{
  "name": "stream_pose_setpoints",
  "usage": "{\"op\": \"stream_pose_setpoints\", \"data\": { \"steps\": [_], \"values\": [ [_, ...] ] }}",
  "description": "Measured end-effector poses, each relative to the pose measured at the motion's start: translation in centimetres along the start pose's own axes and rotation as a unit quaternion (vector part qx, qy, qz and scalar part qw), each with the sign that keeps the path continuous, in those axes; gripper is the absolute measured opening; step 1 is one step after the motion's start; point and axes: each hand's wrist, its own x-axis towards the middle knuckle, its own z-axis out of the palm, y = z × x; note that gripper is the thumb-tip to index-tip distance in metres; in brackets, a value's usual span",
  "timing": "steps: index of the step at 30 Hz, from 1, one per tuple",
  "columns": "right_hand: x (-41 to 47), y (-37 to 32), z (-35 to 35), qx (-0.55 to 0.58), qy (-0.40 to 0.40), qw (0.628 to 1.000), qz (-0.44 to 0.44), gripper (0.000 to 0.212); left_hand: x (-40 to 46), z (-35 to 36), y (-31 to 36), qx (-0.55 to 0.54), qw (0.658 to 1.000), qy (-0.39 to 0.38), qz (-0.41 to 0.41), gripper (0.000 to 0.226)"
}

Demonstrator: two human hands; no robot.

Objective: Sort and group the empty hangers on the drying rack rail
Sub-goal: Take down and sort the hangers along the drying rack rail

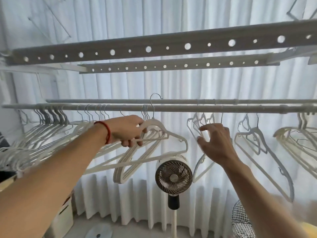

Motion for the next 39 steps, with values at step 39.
{"op": "stream_pose_setpoints", "data": {
  "steps": [39],
  "values": [
    [-0.5, 6.6, -5.6, -0.012, -0.081, 0.97, 0.229, 0.013, 4.1, 18.0, 7.8, 0.232, 0.925, 0.171, 0.247, 0.034]
  ]
}}
